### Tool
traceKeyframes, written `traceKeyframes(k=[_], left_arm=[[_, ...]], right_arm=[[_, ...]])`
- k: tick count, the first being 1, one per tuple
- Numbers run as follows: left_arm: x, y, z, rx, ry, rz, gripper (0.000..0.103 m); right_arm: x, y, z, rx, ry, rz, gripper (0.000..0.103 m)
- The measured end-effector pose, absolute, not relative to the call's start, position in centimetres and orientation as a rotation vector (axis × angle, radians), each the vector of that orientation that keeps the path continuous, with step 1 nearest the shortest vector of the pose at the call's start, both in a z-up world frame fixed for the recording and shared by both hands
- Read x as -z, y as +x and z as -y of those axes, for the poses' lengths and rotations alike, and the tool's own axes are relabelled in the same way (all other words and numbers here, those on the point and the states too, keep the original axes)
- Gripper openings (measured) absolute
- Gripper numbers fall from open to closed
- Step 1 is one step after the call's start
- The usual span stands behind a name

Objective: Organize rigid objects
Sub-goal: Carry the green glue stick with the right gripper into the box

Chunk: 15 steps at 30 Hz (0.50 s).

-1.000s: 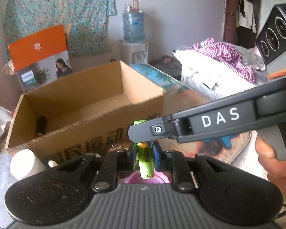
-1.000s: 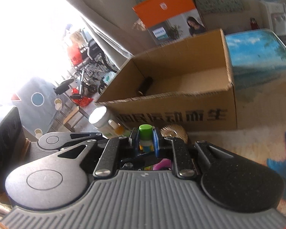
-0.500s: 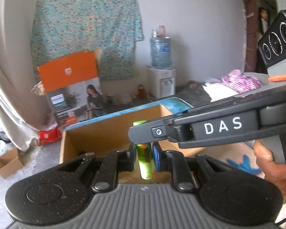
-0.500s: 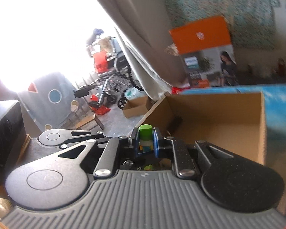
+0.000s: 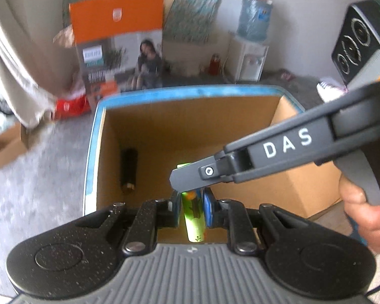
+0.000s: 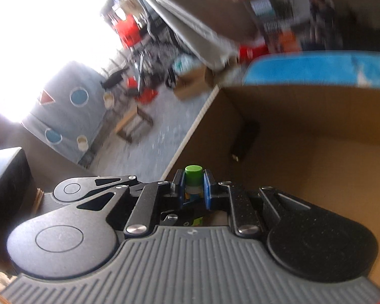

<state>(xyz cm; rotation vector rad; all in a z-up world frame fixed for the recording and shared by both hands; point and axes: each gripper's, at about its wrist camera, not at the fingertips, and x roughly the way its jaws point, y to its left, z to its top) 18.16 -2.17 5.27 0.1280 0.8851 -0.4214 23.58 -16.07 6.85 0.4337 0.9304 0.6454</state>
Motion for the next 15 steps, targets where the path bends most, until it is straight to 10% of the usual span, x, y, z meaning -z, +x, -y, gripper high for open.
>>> traceKeyframes(k=[15], left_arm=[[-3.0,19.0,-1.0,0.450,0.061,-0.965,0.028]], right_arm=[[0.0,29.8,12.3,-0.680,0.461,-1.287,0.014]])
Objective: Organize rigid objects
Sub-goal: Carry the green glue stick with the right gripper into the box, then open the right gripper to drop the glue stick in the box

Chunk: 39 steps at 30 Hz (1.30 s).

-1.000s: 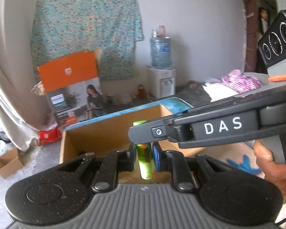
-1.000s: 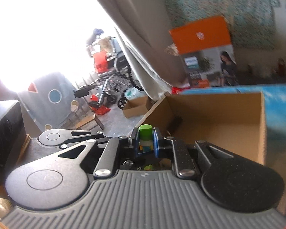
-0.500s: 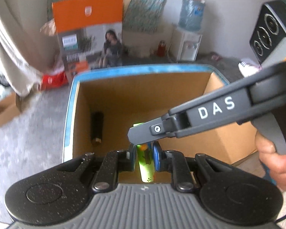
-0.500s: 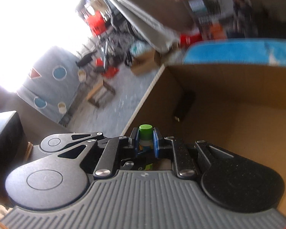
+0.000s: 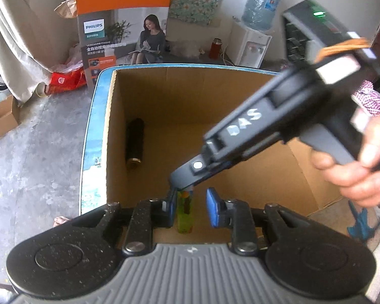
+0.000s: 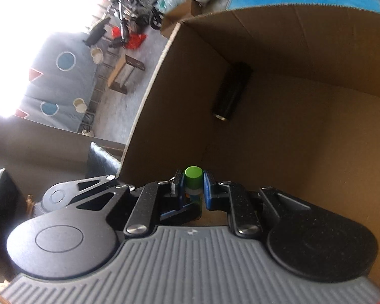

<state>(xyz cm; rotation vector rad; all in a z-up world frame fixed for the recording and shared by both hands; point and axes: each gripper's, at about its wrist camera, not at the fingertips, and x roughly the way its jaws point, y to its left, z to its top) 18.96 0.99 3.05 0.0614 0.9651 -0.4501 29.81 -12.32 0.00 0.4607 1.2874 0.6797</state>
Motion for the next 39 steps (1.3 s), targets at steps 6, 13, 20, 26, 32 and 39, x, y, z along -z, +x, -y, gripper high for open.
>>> traceKeyframes(k=[6,13,20,26,32,39], left_arm=[[-4.0,18.0,-1.1,0.438,0.085,-0.904,0.038],[-5.3,16.3,-1.3,0.446,0.085,-0.833,0.045],[-6.7,14.2,-1.4,0.465,0.069,-0.771,0.053],[-8.5,11.4,-1.6,0.494,0.037,-0.713,0.058],[-9.5,8.1,-1.7,0.559,0.021,-0.670,0.063],[-6.3,5.1,0.2,0.642,0.077,-0.736,0.064]], right_arm=[[1.9,32.0,10.6,-0.663,0.453,-1.369,0.014],[3.4,33.6,9.2,-0.635,0.494,-1.403,0.037],[1.1,31.6,9.8,-0.610,0.544,-1.336,0.045],[-3.6,26.8,12.6,-0.611,0.592,-1.207,0.046],[-8.8,18.4,18.2,-0.620,0.678,-0.996,0.046],[-7.9,6.4,25.7,-0.521,0.754,-0.849,0.046]])
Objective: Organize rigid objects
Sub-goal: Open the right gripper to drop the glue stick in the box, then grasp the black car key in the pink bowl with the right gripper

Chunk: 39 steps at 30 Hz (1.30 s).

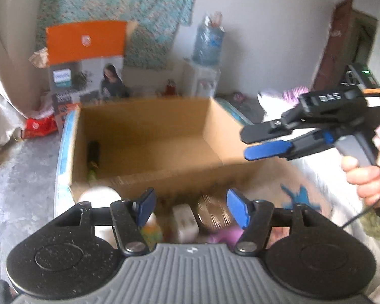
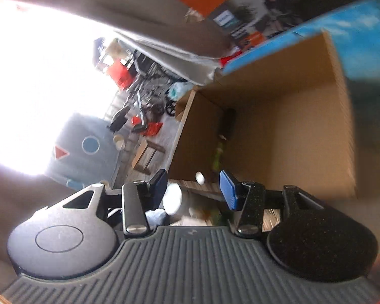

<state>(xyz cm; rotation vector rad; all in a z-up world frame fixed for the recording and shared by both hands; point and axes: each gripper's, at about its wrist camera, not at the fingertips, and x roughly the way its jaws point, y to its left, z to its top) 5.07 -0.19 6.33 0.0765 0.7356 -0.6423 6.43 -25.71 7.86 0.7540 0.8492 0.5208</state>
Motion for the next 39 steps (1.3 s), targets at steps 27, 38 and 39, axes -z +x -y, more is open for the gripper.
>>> traceKeyframes(k=[27,38,39], left_arm=[[2.7,2.2,7.2,0.722,0.246,-0.947,0.043],[2.7,2.7,7.2,0.730,0.238,-0.936,0.034],[2.7,2.7,7.3,0.731,0.239,-0.935,0.033]], right_arm=[[8.1,2.3,23.9,-0.262,1.082,-1.124,0.048],[7.3,3.2,23.8,-0.238,1.015,-1.166,0.048],[7.2,3.3,23.8,-0.235,1.014,-1.163,0.048]])
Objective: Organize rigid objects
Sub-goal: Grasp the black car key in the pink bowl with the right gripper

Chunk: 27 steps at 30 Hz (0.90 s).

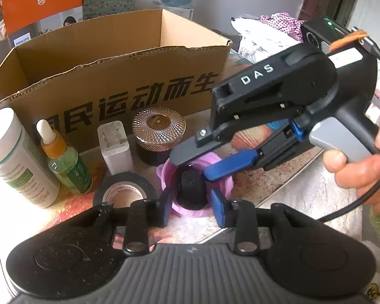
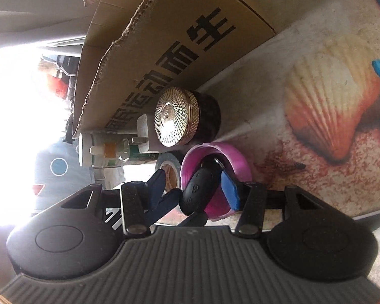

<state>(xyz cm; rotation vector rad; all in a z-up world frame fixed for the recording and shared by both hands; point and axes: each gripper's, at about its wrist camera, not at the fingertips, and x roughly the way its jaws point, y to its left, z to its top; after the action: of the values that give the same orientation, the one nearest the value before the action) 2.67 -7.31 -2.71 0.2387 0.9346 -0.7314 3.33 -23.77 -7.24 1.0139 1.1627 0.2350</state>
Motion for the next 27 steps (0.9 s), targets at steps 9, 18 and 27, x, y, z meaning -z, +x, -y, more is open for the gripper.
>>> traceKeyframes(k=[9,18,27], left_arm=[[2.8,2.8,7.4,0.753,0.219,-0.945,0.028],[2.8,3.2,9.1,0.748,0.260,-0.971,0.033],[3.3,4.2,9.7,0.743,0.241,-0.991,0.040]], right_arm=[[6.9,3.6,23.9,-0.249,1.012,-1.121,0.038],[6.3,3.6,23.4,-0.227,0.933,-1.118,0.038],[6.4,4.5,22.9,-0.213,0.866,-1.164,0.039]])
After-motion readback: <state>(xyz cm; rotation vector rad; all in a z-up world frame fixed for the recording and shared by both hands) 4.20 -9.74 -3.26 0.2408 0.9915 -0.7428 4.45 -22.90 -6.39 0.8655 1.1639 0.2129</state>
